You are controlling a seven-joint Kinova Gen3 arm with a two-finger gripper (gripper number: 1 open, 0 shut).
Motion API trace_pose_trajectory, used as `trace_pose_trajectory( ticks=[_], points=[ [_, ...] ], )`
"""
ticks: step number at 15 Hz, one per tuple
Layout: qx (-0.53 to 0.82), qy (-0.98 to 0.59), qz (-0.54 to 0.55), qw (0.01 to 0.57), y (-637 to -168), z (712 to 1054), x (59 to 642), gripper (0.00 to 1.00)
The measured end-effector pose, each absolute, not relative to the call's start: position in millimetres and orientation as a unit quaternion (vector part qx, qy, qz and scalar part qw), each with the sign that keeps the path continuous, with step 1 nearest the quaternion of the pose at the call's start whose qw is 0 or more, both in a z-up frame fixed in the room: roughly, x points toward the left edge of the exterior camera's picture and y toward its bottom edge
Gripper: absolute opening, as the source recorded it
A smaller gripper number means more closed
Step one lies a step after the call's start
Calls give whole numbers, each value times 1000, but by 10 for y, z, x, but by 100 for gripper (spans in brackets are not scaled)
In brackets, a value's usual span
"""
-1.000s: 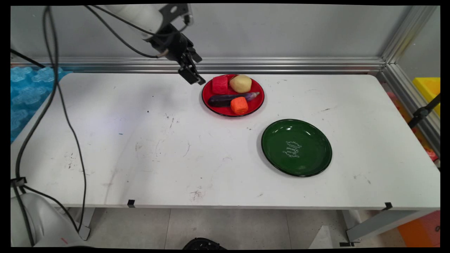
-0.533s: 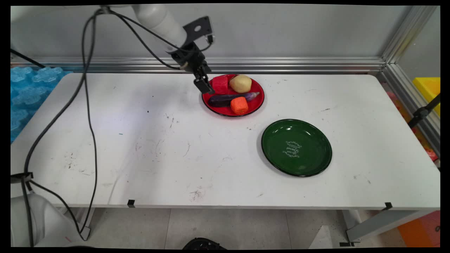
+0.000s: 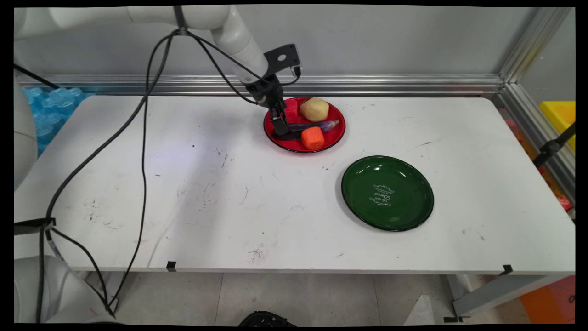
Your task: Pick up the eggplant from the red plate
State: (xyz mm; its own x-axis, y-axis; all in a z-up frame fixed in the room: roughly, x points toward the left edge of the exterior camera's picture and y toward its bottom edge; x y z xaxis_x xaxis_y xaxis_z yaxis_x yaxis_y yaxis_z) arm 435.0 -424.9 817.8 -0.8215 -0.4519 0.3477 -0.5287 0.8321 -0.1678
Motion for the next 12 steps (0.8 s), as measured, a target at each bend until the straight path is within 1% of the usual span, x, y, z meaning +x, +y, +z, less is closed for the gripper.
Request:
trace_pose_trajectory(
  ticks=[7,8,12],
  points=[
    [267,-947,115,134,-4427,7929,4179,100],
    [267,-948,113,133,-4447,7902,4158,0],
    [267,-949,108,129,-4477,7841,4115,0]
  ],
)
